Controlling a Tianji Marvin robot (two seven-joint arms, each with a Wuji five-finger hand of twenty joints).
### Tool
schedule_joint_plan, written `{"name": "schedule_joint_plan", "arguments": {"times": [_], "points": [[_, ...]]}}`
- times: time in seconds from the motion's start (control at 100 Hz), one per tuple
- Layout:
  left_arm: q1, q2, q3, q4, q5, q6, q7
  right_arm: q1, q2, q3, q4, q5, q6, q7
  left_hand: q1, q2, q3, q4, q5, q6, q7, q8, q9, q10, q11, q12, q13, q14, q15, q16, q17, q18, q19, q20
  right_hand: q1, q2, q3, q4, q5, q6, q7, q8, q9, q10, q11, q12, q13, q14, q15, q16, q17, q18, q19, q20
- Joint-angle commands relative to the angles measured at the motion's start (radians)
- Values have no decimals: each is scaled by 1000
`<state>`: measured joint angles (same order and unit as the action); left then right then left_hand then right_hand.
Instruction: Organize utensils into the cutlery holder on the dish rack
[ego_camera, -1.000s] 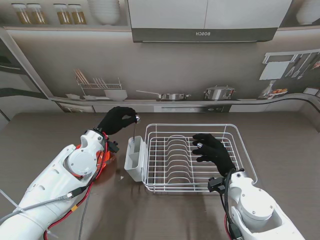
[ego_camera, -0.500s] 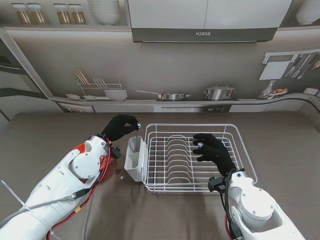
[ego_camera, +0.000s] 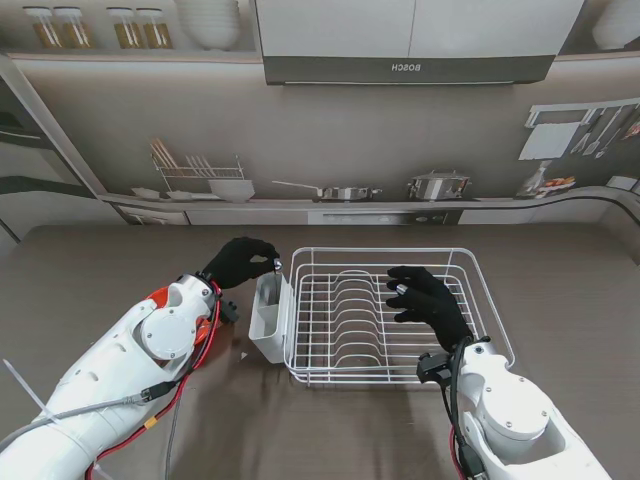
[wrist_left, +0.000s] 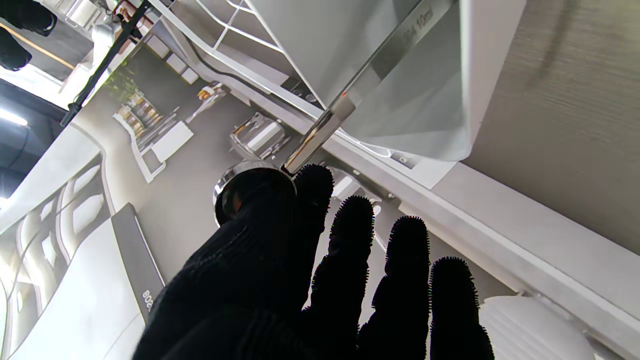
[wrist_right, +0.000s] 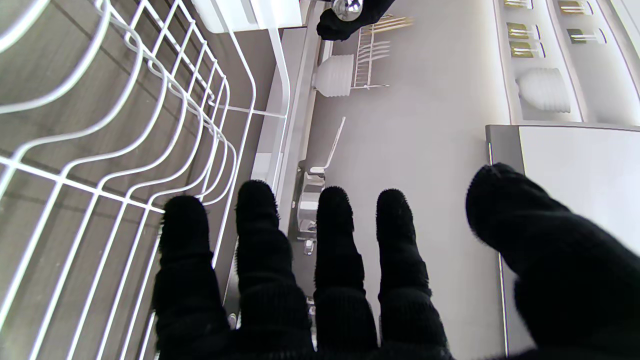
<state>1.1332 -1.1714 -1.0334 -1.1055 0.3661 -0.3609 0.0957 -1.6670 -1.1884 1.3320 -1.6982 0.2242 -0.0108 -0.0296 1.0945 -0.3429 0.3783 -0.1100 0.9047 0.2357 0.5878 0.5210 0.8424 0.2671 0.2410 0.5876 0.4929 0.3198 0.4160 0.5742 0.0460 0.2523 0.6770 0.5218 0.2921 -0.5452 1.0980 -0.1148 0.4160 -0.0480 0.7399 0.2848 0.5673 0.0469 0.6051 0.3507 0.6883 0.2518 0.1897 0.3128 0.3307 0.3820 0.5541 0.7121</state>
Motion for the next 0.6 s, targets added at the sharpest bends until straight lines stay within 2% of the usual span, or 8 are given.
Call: {"name": "schedule_joint_plan", "arguments": {"times": [0.0, 0.07, 0.3, 0.59], "points": [[2, 3, -4, -9, 4, -1, -20, -4, -5, -1, -3, 1, -3, 11, -5, -29, 70, 12, -3, -39, -26, -13, -22, 1, -10, -23, -25, -3, -20, -12, -25, -9, -25, 7, -28, 12, -2, 9, 22, 0, -5, -15, 16, 9, -3, -7, 31, 8, 5, 16, 8, 24, -3, 4], [2, 7, -4, -10, 22, -4, -21, -3, -5, -1, -3, 1, -3, 11, -34, -42, 51, 4, -5, -39, -34, -19, -22, -2, -10, -24, -23, -5, -21, -12, -25, -9, -25, 8, -27, 11, -1, 9, 22, 2, -4, -15, 16, 9, -3, -7, 32, 9, 5, 16, 7, 23, -3, 4], [7, 22, -11, -25, 63, -8, -43, -4, -4, -2, -4, 2, -2, 14, -79, -78, 19, 5, -20, -36, -62, -35, -23, -7, -12, -29, -22, -10, -30, -17, -26, 1, -40, 2, -28, 11, -1, 8, 20, 2, -5, -15, 17, 9, -2, -7, 32, 8, 5, 16, 7, 23, -3, 4], [5, 35, -16, -38, 99, -11, -66, -5, -4, -3, -5, 4, -1, 14, -90, -90, 17, 2, -21, -38, -84, -36, -25, -11, -9, -27, -15, -9, -33, -19, -24, 1, -44, 2, -27, 10, -1, 8, 18, 3, -4, -15, 17, 8, -3, -7, 33, 8, 6, 16, 8, 24, -3, 4]]}}
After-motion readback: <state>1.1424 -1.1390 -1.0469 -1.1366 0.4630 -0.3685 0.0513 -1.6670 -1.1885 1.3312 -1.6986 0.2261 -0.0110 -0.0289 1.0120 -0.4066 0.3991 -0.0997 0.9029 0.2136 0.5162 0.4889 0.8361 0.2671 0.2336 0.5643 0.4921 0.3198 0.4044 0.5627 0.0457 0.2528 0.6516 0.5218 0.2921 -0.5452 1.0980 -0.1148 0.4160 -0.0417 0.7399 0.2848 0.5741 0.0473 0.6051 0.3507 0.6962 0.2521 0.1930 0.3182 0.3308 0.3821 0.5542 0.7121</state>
